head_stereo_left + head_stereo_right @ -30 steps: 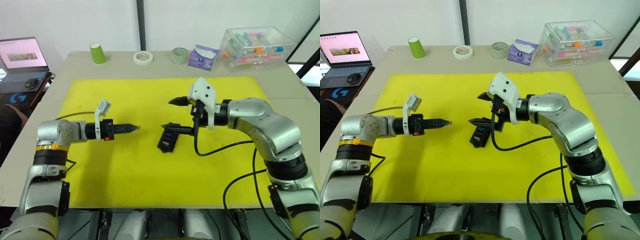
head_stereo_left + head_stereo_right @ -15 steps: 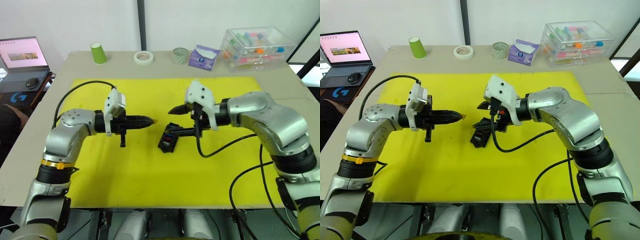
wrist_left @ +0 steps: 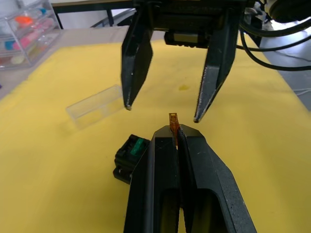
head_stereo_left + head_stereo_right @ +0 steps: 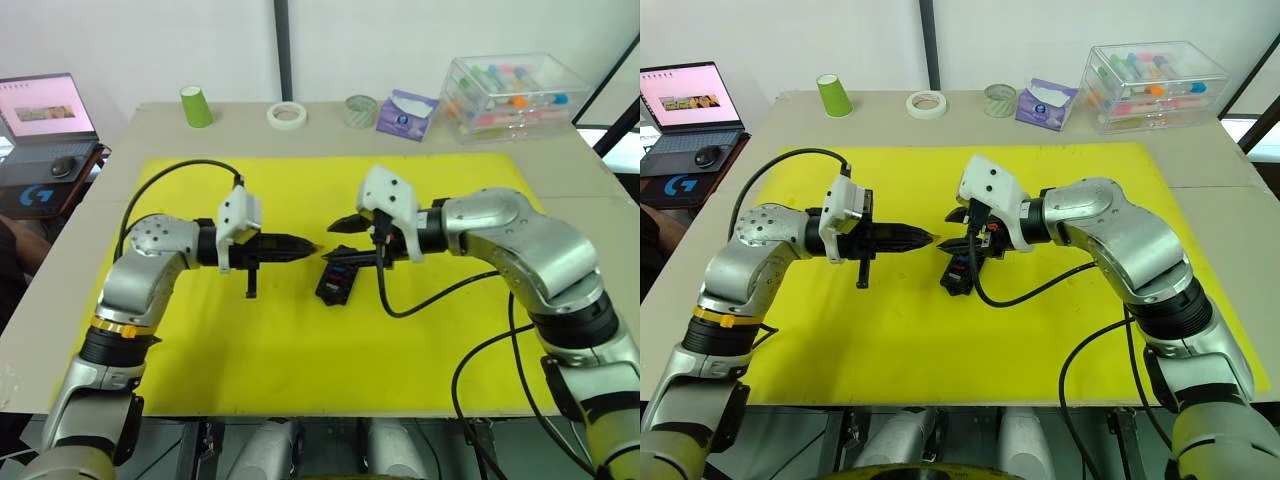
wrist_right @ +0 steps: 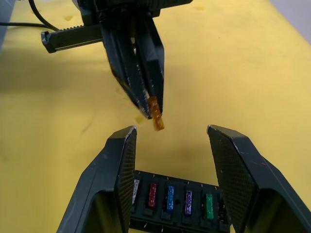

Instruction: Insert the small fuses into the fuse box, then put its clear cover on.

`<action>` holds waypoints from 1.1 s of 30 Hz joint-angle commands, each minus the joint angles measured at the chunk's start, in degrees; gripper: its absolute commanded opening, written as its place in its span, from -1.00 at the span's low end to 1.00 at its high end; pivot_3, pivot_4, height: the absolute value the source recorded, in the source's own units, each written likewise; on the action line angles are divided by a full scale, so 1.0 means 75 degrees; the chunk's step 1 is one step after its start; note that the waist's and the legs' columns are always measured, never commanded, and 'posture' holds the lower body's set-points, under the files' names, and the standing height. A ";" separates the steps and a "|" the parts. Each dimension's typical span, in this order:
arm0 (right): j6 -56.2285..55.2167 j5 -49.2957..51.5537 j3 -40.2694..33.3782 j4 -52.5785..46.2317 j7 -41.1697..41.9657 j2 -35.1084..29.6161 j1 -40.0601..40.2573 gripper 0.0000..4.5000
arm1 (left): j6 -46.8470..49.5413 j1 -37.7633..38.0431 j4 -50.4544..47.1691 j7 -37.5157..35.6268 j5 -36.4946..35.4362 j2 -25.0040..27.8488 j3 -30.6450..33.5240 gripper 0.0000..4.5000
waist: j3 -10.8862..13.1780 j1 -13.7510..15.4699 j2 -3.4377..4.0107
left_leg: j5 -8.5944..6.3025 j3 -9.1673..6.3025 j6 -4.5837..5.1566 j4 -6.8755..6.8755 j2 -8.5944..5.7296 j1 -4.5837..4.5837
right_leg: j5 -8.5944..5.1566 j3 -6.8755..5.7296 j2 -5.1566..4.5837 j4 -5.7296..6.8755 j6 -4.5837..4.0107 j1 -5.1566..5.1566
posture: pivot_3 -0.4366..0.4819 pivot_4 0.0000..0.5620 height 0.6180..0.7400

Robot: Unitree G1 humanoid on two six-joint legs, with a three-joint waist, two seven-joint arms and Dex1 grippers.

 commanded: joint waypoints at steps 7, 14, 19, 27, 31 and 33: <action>-0.0334 -0.0246 0.0127 -0.0193 0.0255 -0.0090 -0.0248 -0.49 | -0.0288 -0.0234 -0.0003 -0.0011 0.0042 -0.0083 -0.0047 -1.00 | 0.0000 0.0000 0.0000 | 0.0000 0.0000 0.0000 0.0001 0.0000 0.0000 | 0.0000 -0.0005 0.0001 0.0000 0.0000 0.0000 | -0.05 -0.47 1.00; -0.0433 -0.0381 0.0141 -0.0204 0.0407 -0.0116 -0.0242 -0.99 | -0.0473 -0.0215 0.0060 -0.0124 0.0206 0.0029 -0.0135 -1.00 | 0.0000 0.0000 0.0000 | 0.0000 -0.0001 0.0000 0.0000 0.0000 0.0000 | 0.0000 -0.0006 0.0001 0.0000 0.0000 0.0000 | -0.05 -0.47 1.00; -0.0456 -0.0433 0.0156 -0.0179 0.0497 -0.0132 -0.0286 -0.99 | -0.0648 -0.0194 0.0068 -0.0155 0.0299 0.0052 -0.0168 -1.00 | 0.0000 -0.0001 0.0000 | 0.0000 0.0000 0.0000 0.0000 0.0000 0.0000 | 0.0000 -0.0006 0.0001 0.0000 0.0000 0.0000 | -0.05 -0.47 1.00; -0.0119 -0.0574 0.0115 -0.0394 0.0417 -0.0533 -0.0202 -1.00 | -0.0280 -0.0018 -0.0079 -0.0036 0.0203 0.0234 -0.0095 -0.03 | 0.0000 0.0001 0.0000 | 0.0000 0.0000 0.0000 0.0000 0.0000 0.0000 | 0.0000 -0.0006 0.0002 0.0000 0.0000 0.0000 | -0.05 -0.47 1.00; 0.0296 -0.0773 0.0118 -0.0605 0.0054 -0.0773 -0.0148 -1.00 | -0.0034 0.0185 -0.0326 0.0371 0.0144 0.0208 0.0026 0.59 | 0.0000 0.0001 0.0000 | 0.0000 -0.0001 0.0000 -0.0001 0.0000 0.0000 | 0.0000 -0.0006 0.0001 0.0000 0.0000 -0.0001 | -0.05 -0.47 1.00; 0.0425 -0.1039 0.0238 -0.0557 -0.0231 -0.0809 -0.0208 -1.00 | 0.0091 0.0323 -0.0481 0.0821 0.0189 0.0042 0.0043 0.91 | 0.0000 0.0000 0.0000 | 0.0000 -0.0001 0.0000 -0.0001 0.0000 0.0000 | 0.0000 -0.0005 0.0001 0.0001 0.0000 -0.0001 | -0.05 -0.47 1.00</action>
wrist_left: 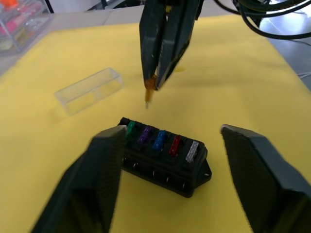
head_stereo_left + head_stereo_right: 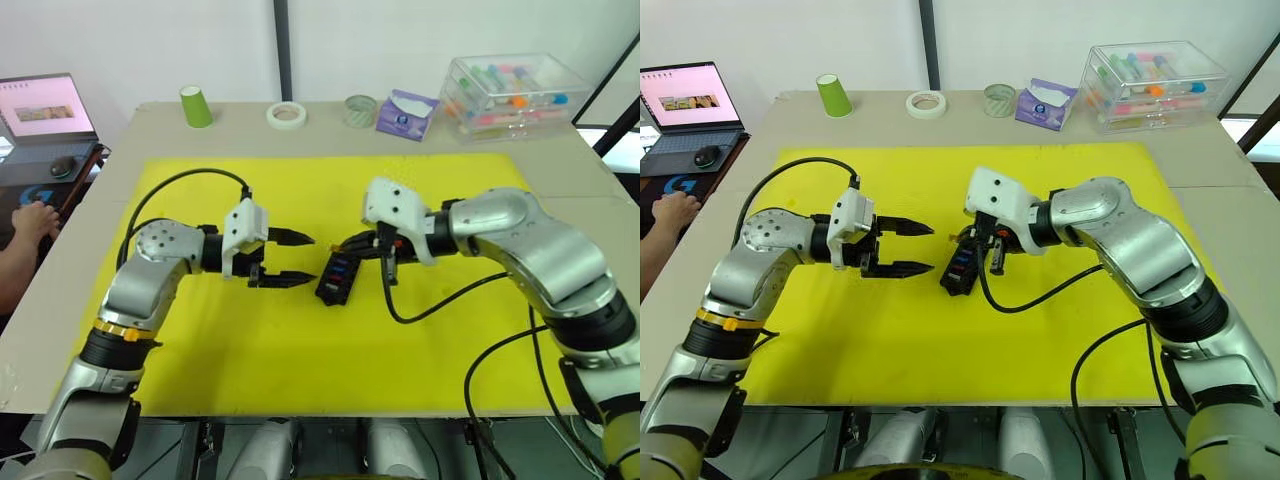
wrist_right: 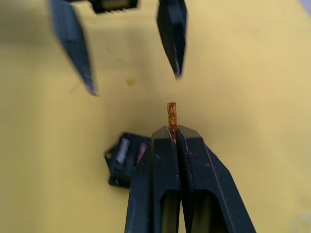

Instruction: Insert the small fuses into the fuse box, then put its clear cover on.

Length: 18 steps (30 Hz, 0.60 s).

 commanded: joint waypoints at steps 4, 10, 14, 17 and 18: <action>0.0054 -0.0745 0.0219 0.0078 -0.0541 -0.0151 -0.0176 -1.00 | 0.0055 0.0235 -0.0297 0.1070 0.0275 -0.0417 -0.0039 0.99 | 0.0000 0.0017 0.0000 | 0.0000 0.0001 0.0000 0.0002 -0.0001 0.0000 | 0.0000 0.0002 -0.0001 -0.0001 0.0000 0.0001 | -0.05 -0.47 1.00; -0.0455 -0.1207 0.0605 0.0532 -0.0301 -0.0228 -0.0219 -1.00 | -0.0095 0.0035 0.0297 0.1386 0.0485 -0.0892 -0.0216 0.99 | 0.0000 0.0015 -0.0001 | 0.0000 0.0002 0.0000 0.0000 -0.0001 0.0000 | 0.0000 0.0000 -0.0001 -0.0001 0.0000 0.0000 | -0.05 -0.47 1.00; -0.0423 -0.1258 0.0684 0.0634 -0.0197 -0.0094 -0.0275 -1.00 | -0.0042 0.0025 0.0423 0.1455 0.0612 -0.1021 -0.0327 0.99 | 0.0001 0.0005 -0.0001 | 0.0000 0.0003 0.0000 0.0000 -0.0002 0.0000 | 0.0000 0.0000 -0.0001 -0.0001 0.0000 0.0000 | -0.05 -0.47 1.00; -0.0370 -0.1350 0.0780 0.0755 -0.0125 -0.0046 -0.0350 -1.00 | -0.0057 0.0020 0.0539 0.1514 0.0677 -0.1110 -0.0379 0.99 | 0.0001 0.0004 -0.0001 | 0.0000 0.0002 0.0000 -0.0001 -0.0001 0.0000 | 0.0000 0.0000 0.0000 -0.0001 0.0000 0.0000 | -0.05 -0.47 1.00; -0.0350 -0.1375 0.0790 0.0774 -0.0119 -0.0032 -0.0369 -1.00 | -0.0063 0.0017 0.0553 0.1527 0.0698 -0.1133 -0.0389 0.99 | 0.0001 0.0003 -0.0001 | 0.0000 0.0002 0.0000 -0.0001 -0.0001 0.0000 | 0.0000 0.0000 0.0000 -0.0001 0.0000 0.0000 | -0.05 -0.47 1.00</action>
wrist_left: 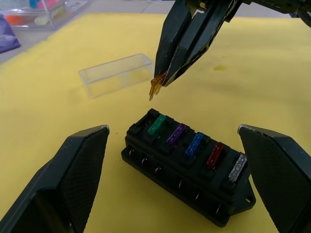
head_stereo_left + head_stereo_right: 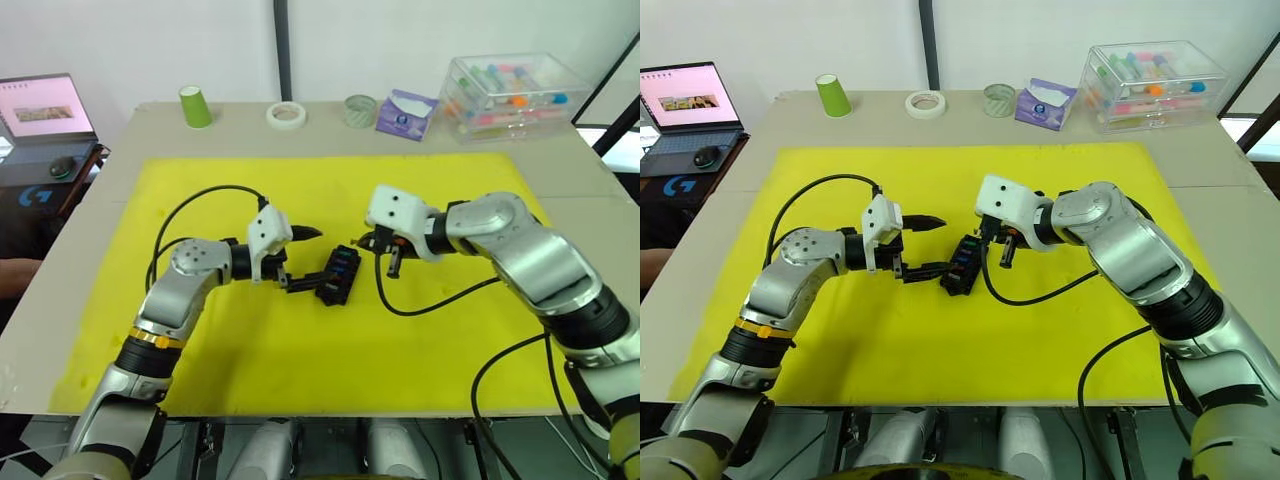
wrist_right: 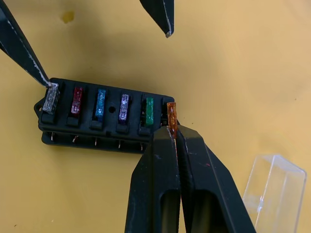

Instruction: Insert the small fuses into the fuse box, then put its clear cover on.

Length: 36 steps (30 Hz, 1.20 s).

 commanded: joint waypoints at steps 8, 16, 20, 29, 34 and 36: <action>0.0725 -0.0242 0.0174 -0.0158 0.0028 0.0329 -0.0772 -1.00 | -0.0081 -0.0134 0.0025 0.0237 0.0168 -0.0185 -0.0002 0.99 | 0.0000 -0.0001 0.0000 | 0.0000 -0.0001 0.0000 0.0001 -0.0001 0.0000 | 0.0000 0.0000 -0.0001 0.0000 0.0000 -0.0001 | -0.05 -0.47 1.00; 0.1648 -0.0304 0.0459 -0.0264 -0.0190 0.0644 -0.1453 -1.00 | 0.0040 -0.0035 -0.0293 0.0666 0.0258 -0.0359 0.0013 0.99 | 0.0000 0.0007 0.0000 | 0.0000 -0.0001 0.0000 0.0001 -0.0001 -0.0001 | 0.0000 0.0000 -0.0001 0.0000 0.0000 0.0000 | -0.05 -0.47 1.00; 0.2185 -0.0209 0.0470 -0.0367 -0.0374 0.0753 -0.1649 -1.00 | 0.0193 -0.0066 -0.0441 0.1125 0.0170 -0.0616 0.0153 0.99 | 0.0000 0.0010 0.0000 | 0.0000 -0.0001 0.0000 0.0001 -0.0001 -0.0001 | 0.0000 0.0000 -0.0002 0.0000 0.0000 -0.0001 | -0.05 -0.47 1.00; 0.2427 -0.0123 0.0624 -0.0444 -0.0481 0.0707 -0.1486 -1.00 | 0.0312 0.0029 -0.0490 0.1372 0.0113 -0.0742 0.0168 0.99 | 0.0000 0.0003 0.0000 | 0.0000 -0.0001 0.0000 0.0001 -0.0001 -0.0001 | 0.0000 0.0000 -0.0002 0.0000 0.0000 0.0000 | -0.05 -0.47 1.00; 0.2420 -0.0105 0.0665 -0.0461 -0.0568 0.0768 -0.1408 -1.00 | 0.0454 0.0162 -0.0571 0.1296 0.0023 -0.0691 0.0141 0.99 | 0.0000 -0.0003 0.0000 | 0.0000 -0.0001 0.0000 0.0001 -0.0001 -0.0001 | 0.0000 0.0000 -0.0002 0.0000 0.0000 -0.0001 | -0.05 -0.47 1.00; 0.2359 -0.0102 0.0676 -0.0440 -0.0638 0.0820 -0.1281 -1.00 | 0.0456 0.0232 -0.0586 0.1264 0.0056 -0.0664 0.0088 0.99 | 0.0000 -0.0005 0.0000 | 0.0000 -0.0001 0.0000 0.0001 -0.0001 -0.0001 | 0.0000 0.0000 -0.0002 0.0000 0.0000 -0.0001 | -0.05 -0.47 1.00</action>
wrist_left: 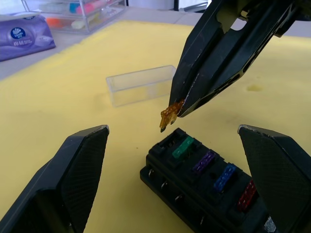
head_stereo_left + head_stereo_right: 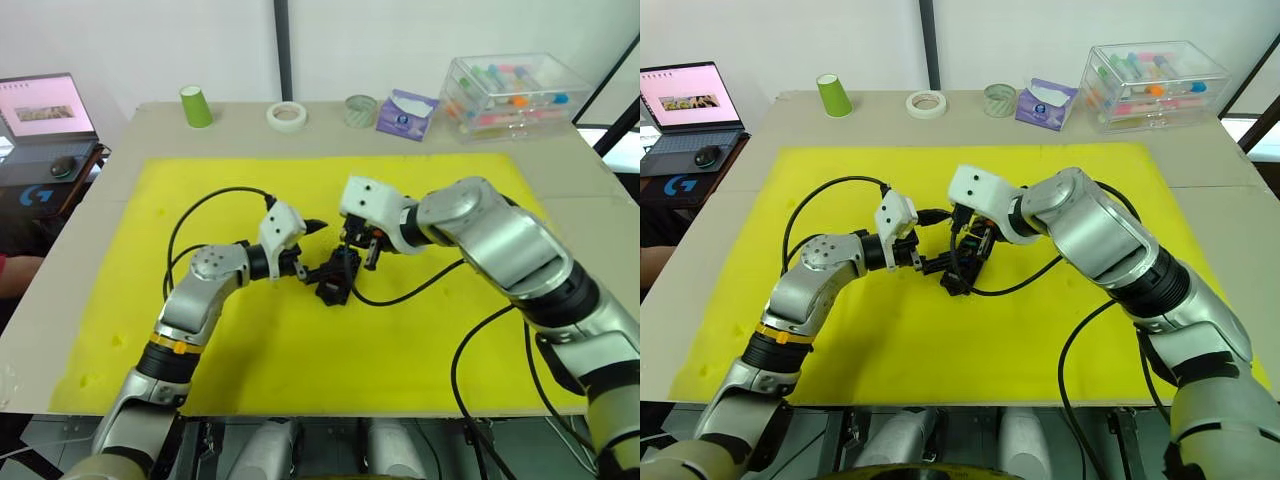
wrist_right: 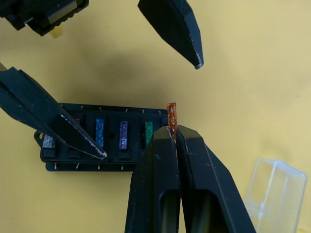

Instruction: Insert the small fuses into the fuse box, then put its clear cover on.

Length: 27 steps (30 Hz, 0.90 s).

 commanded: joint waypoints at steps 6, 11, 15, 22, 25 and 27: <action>-0.0159 0.0040 -0.0183 -0.0189 -0.0236 0.0063 0.0183 -1.00 | -0.0030 0.0126 -0.0439 0.0042 0.0015 0.0038 0.0014 0.99 | 0.0000 0.0001 0.0000 | 0.0000 0.0000 0.0000 0.0000 0.0000 0.0000 | 0.0000 0.0000 0.0000 0.0000 0.0000 0.0000 | -0.05 -0.47 1.00; -0.0249 -0.0016 -0.0165 -0.0074 -0.0336 0.0064 0.0239 -1.00 | 0.0004 0.0150 -0.0442 0.0068 0.0022 0.0036 0.0007 0.99 | 0.0000 0.0008 0.0000 | 0.0000 0.0000 0.0000 0.0000 0.0000 0.0000 | 0.0000 0.0000 0.0000 0.0000 0.0000 0.0000 | -0.05 -0.47 1.00; -0.0327 -0.0019 -0.0148 -0.0016 -0.0382 0.0049 0.0264 -1.00 | -0.0013 0.0159 -0.0442 0.0056 0.0029 0.0065 0.0020 0.99 | 0.0000 0.0003 0.0000 | 0.0000 0.0000 0.0000 0.0000 0.0000 0.0000 | 0.0000 0.0000 0.0000 0.0000 0.0000 0.0000 | -0.05 -0.47 1.00; -0.0389 -0.0003 -0.0063 0.0012 -0.0365 0.0026 0.0350 -1.00 | -0.0003 0.0111 -0.0393 0.0086 0.0031 0.0096 0.0065 0.99 | 0.0000 0.0004 0.0000 | 0.0000 0.0000 0.0000 0.0000 0.0000 0.0000 | 0.0000 -0.0001 0.0000 0.0000 0.0000 0.0000 | -0.05 -0.47 1.00; -0.0410 -0.0010 -0.0054 0.0022 -0.0363 0.0024 0.0390 -1.00 | -0.0008 0.0115 -0.0393 0.0109 0.0032 0.0098 0.0070 0.99 | 0.0000 0.0004 0.0000 | 0.0000 0.0000 0.0000 0.0000 0.0000 0.0000 | 0.0000 0.0000 0.0000 0.0000 0.0000 0.0000 | -0.05 -0.47 1.00; -0.0473 -0.0058 -0.0047 0.0071 -0.0399 0.0024 0.0433 -1.00 | -0.0006 0.0116 -0.0392 0.0117 0.0025 0.0104 0.0069 0.99 | 0.0000 0.0005 0.0000 | 0.0000 0.0000 0.0000 0.0000 0.0000 0.0000 | 0.0000 0.0000 0.0000 0.0000 0.0000 0.0000 | -0.05 -0.47 1.00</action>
